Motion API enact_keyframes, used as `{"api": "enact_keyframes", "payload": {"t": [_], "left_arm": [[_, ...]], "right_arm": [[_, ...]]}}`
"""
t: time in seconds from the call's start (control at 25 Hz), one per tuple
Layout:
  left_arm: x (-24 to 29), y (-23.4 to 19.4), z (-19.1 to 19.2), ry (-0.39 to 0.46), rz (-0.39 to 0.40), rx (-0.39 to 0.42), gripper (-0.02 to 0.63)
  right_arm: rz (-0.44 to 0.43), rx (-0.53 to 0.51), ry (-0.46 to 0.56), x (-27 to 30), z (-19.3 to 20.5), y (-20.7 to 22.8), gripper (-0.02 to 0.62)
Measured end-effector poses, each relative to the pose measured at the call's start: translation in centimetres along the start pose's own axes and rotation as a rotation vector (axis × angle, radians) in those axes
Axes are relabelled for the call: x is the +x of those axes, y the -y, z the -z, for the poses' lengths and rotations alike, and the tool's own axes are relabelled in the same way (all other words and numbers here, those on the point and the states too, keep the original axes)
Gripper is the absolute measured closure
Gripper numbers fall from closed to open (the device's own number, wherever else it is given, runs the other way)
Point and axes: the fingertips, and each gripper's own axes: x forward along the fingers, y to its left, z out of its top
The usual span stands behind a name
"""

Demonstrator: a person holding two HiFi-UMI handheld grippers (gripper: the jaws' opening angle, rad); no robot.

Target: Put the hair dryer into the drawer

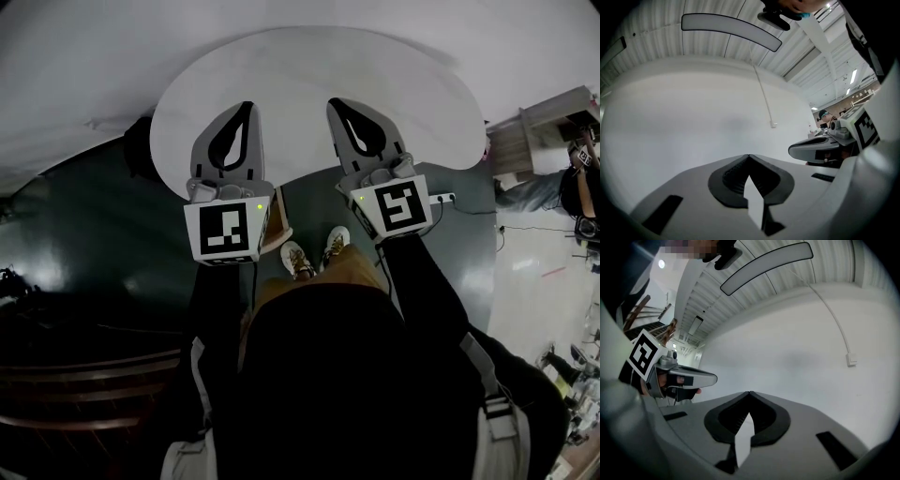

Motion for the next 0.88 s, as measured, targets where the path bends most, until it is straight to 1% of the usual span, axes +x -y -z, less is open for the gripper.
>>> {"api": "enact_keyframes", "payload": {"t": [0.16, 0.28, 0.6, 0.88], "left_arm": [[-0.1, -0.2, -0.1, 0.002, -0.004, 0.002, 0.592], [-0.6, -0.1, 0.0, 0.005, -0.008, -0.015, 0.592], [-1.1, -0.4, 0.3, -0.003, -0.007, -0.009, 0.592], [-1.6, -0.7, 0.5, -0.006, -0.015, -0.025, 0.592]], "right_arm": [[0.003, 0.017, 0.004, 0.2, 0.0, 0.0, 0.569], [0.004, 0.027, 0.005, -0.1, 0.0, -0.2, 0.569], [-0.003, 0.029, 0.012, -0.1, -0.1, -0.6, 0.569], [-0.001, 0.035, 0.012, -0.2, -0.1, -0.9, 0.569]]}}
